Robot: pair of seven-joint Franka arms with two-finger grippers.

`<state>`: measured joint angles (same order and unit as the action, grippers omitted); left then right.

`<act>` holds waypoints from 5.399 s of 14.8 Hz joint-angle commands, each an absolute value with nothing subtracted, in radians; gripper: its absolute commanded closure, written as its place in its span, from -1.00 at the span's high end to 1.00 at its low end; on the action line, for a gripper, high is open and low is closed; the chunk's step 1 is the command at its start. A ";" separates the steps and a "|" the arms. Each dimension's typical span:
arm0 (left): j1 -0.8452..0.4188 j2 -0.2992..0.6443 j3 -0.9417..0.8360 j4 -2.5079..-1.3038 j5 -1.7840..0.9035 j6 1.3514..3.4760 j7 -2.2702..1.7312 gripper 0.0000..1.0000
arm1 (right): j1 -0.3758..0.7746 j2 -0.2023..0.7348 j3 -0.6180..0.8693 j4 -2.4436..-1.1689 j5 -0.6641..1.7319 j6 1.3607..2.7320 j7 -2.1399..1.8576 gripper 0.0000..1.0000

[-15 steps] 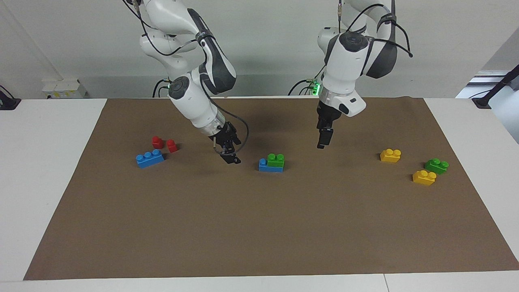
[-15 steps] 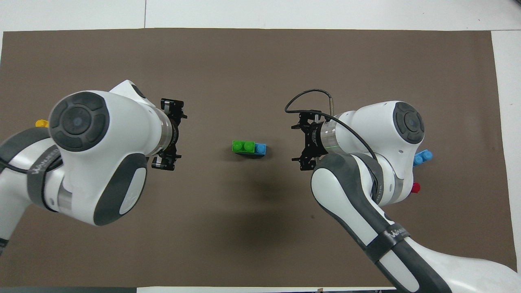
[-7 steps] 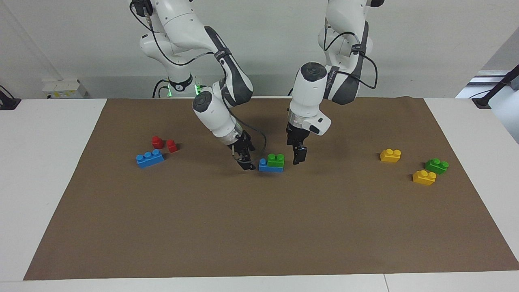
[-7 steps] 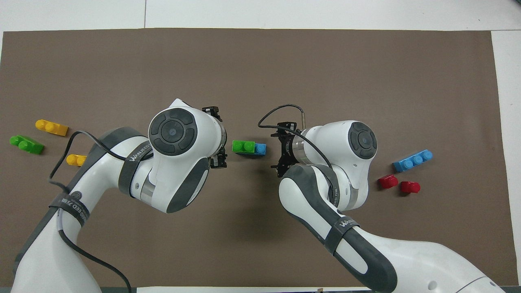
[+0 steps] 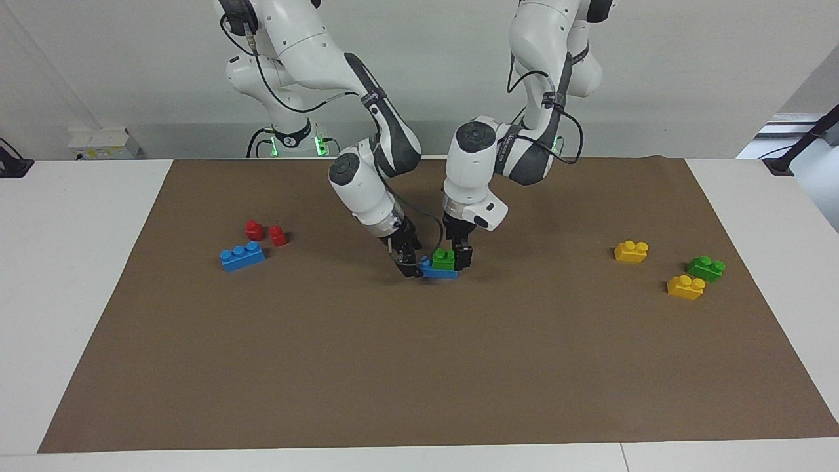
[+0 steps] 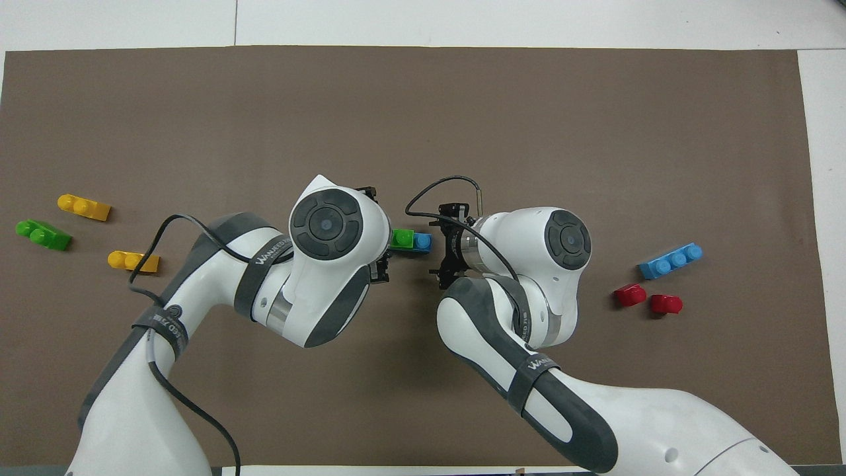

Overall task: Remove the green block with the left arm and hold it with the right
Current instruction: 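Grasp the green brick with the left gripper while the right gripper grasps blue, then pull the left gripper away while the right gripper pulls the blue brick apart, then lower the green brick with the left gripper while the right gripper lowers blue, then open the left gripper while the right gripper opens and lifts off the blue brick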

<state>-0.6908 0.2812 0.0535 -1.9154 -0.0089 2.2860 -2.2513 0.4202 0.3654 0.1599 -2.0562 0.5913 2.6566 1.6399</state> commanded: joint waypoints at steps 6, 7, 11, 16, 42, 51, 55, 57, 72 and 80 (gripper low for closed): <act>-0.718 0.298 0.072 -1.907 0.011 2.292 -2.272 1.00 | 0.422 0.377 0.160 -2.054 0.630 2.688 1.605 -1.00; -0.718 0.299 0.072 -1.907 0.011 2.298 -2.270 1.00 | 0.422 0.377 0.160 -2.054 0.630 2.689 1.603 -1.00; -0.715 0.301 0.072 -1.907 0.014 2.309 -2.270 1.00 | 0.422 0.377 0.160 -2.054 0.630 2.689 1.603 -1.00; -0.718 0.301 0.074 -1.908 0.034 2.304 -2.264 -0.48 | 0.433 0.377 0.160 -2.054 0.632 2.691 1.606 -1.00; -0.273 0.081 0.074 -1.902 -0.034 2.103 -1.432 -1.00 | -0.004 0.264 0.144 -1.939 0.574 2.125 1.099 -1.00; -0.072 0.175 0.077 -1.910 -0.037 2.189 -1.000 -1.00 | -0.298 0.287 0.144 -2.033 0.494 2.124 0.847 -1.00; -0.034 0.244 0.077 -1.905 -0.035 2.266 -0.919 -1.00 | -0.298 0.316 0.146 -2.039 0.494 2.184 0.845 -1.00; -0.032 0.293 0.078 -1.891 -0.026 2.293 -0.902 -1.00 | -0.295 0.339 0.146 -2.028 0.495 2.195 0.845 -1.00; -0.028 0.385 0.078 -1.885 -0.026 2.391 -0.830 1.00 | -0.278 0.307 0.147 -1.937 0.489 2.083 0.867 1.00; -0.052 0.289 0.071 -1.870 -0.025 2.309 -0.772 1.00 | -0.230 0.112 0.150 -1.875 0.247 1.861 0.610 1.00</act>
<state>-0.0372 0.3463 0.0649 -1.8629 -0.0204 2.3682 -0.8162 -0.2191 0.1734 0.1498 -1.8988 0.2804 1.9546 0.7277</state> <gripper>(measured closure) 0.000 0.000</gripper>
